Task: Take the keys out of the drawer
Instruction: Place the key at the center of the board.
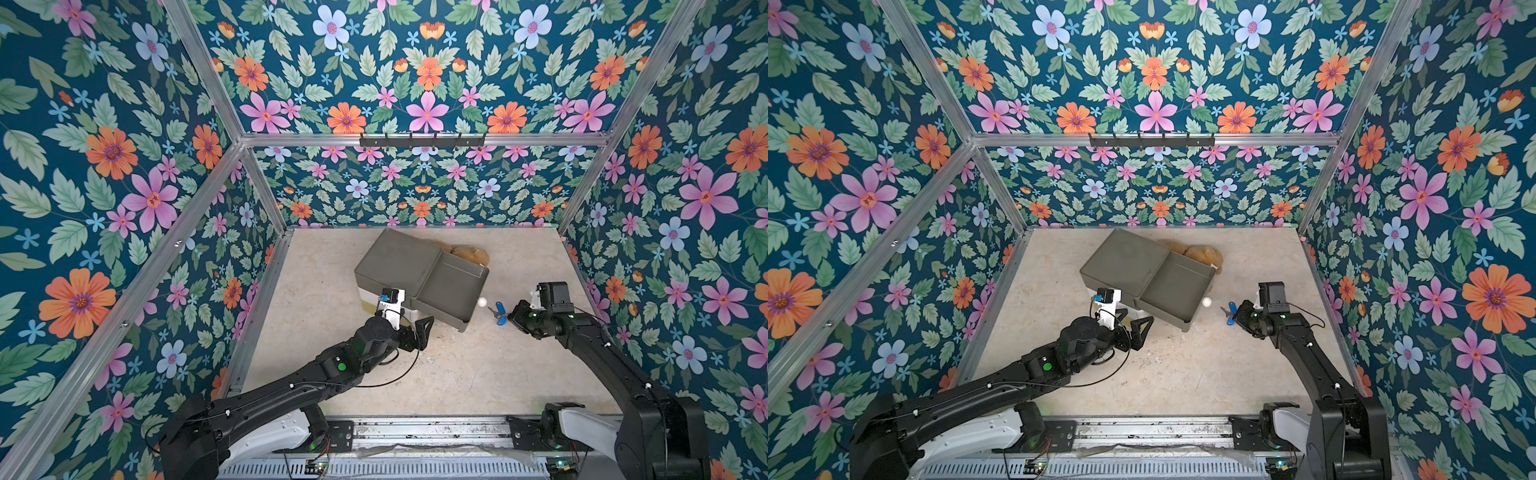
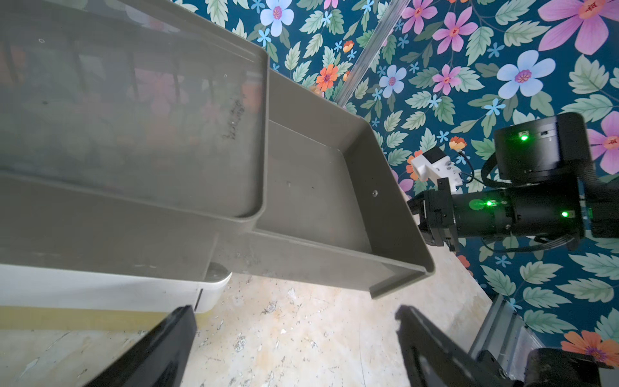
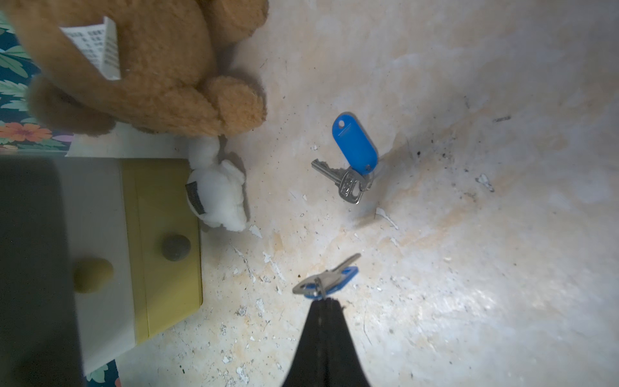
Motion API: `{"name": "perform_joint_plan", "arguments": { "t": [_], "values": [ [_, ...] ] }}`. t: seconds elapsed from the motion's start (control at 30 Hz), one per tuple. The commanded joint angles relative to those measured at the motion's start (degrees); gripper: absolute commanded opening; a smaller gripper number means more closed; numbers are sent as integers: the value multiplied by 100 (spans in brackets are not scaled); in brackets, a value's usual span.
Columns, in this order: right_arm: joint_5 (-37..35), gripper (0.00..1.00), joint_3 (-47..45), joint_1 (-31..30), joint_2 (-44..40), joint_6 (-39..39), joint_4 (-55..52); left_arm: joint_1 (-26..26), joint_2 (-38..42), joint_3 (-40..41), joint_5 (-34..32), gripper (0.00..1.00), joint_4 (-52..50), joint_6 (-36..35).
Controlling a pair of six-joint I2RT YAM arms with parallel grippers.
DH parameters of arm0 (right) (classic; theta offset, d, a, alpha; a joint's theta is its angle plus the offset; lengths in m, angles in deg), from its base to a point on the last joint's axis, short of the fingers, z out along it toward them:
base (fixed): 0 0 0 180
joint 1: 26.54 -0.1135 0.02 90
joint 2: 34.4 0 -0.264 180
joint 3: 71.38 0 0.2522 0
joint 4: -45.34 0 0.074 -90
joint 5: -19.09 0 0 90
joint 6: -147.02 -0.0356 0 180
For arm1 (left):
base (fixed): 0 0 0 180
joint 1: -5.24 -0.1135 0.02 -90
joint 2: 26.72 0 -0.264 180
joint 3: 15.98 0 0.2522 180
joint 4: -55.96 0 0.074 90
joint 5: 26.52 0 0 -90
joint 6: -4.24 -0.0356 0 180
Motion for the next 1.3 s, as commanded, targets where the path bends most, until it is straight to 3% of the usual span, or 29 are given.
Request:
{"name": "perform_joint_plan", "arguments": {
  "t": [0.0,0.3,0.7,1.03,1.27],
  "values": [
    [358,0,-69,127,210,-48,468,0,-20,-1,-110,99,101,-61],
    [846,0,-260,676,811,-65,960,3,-99,-62,-117,99,22,-166],
    [588,0,27,827,1214,8,988,10,-177,-107,-169,99,22,-205],
    [406,35,109,855,977,121,762,5,194,-256,-591,99,-568,-10],
    [626,42,256,856,213,31,543,-46,183,-1014,-745,99,-1573,-44]
  ]
}}
